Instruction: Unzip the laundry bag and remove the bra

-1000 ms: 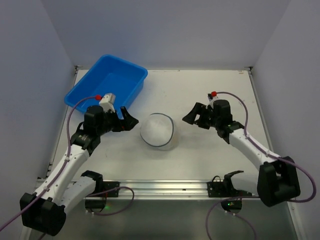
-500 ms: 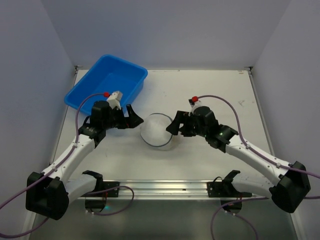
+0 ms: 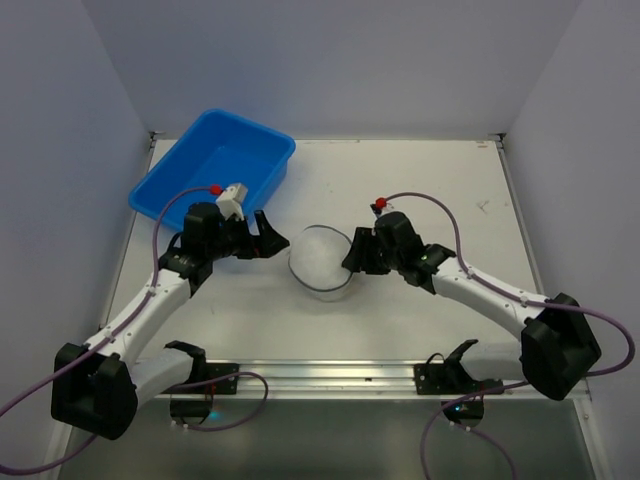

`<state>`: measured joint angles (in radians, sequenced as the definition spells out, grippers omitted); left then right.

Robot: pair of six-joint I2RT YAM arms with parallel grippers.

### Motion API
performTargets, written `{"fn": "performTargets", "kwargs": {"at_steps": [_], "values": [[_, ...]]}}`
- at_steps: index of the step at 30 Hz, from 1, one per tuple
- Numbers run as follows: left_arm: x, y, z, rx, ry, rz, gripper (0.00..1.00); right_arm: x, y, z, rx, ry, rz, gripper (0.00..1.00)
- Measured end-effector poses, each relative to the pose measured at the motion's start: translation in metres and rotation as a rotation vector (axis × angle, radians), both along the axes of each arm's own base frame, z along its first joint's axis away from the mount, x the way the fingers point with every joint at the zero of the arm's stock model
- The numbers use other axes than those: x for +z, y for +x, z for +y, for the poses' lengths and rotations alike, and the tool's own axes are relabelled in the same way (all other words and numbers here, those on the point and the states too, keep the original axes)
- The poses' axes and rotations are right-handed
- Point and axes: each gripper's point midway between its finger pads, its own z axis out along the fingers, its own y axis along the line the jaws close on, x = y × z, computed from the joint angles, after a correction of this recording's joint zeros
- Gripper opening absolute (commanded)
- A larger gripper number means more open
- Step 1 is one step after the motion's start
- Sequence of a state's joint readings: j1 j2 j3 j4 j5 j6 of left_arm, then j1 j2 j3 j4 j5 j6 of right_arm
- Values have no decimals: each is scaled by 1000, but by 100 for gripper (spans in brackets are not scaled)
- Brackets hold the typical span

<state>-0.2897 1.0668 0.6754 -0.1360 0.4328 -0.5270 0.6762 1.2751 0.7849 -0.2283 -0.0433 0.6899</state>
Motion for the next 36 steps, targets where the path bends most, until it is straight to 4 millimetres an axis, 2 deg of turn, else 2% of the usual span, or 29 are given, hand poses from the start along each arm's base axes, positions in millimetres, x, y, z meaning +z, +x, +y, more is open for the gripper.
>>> {"fn": "performTargets", "kwargs": {"at_steps": [6,10,15,22,25,28,31,32,34,36], "values": [[-1,-2,-4,-23,-10,7,95,-7,17,-21,-3,-48,-23,50],[-8,-1,-14,-67,-27,29,93,-8,26,-34,23,-95,-61,50],[-20,-1,-31,-134,-42,81,90,-8,24,-33,123,-132,-110,52],[-9,9,-62,-231,-77,72,81,-5,24,-28,196,-132,-152,54],[-10,2,-75,-272,-81,78,72,-4,25,-28,207,-137,-161,55],[-15,-4,-81,-294,-81,96,59,-4,25,-28,212,-141,-167,55],[-20,-6,-84,-296,-83,122,32,-3,26,-28,214,-141,-173,55],[-20,-6,-85,-297,-83,125,17,-3,26,-28,213,-141,-174,55],[-21,-9,-87,-304,-86,133,5,-3,26,-28,212,-142,-175,56],[-21,-10,-90,-305,-92,137,2,1,26,-28,210,-138,-185,56]]}}
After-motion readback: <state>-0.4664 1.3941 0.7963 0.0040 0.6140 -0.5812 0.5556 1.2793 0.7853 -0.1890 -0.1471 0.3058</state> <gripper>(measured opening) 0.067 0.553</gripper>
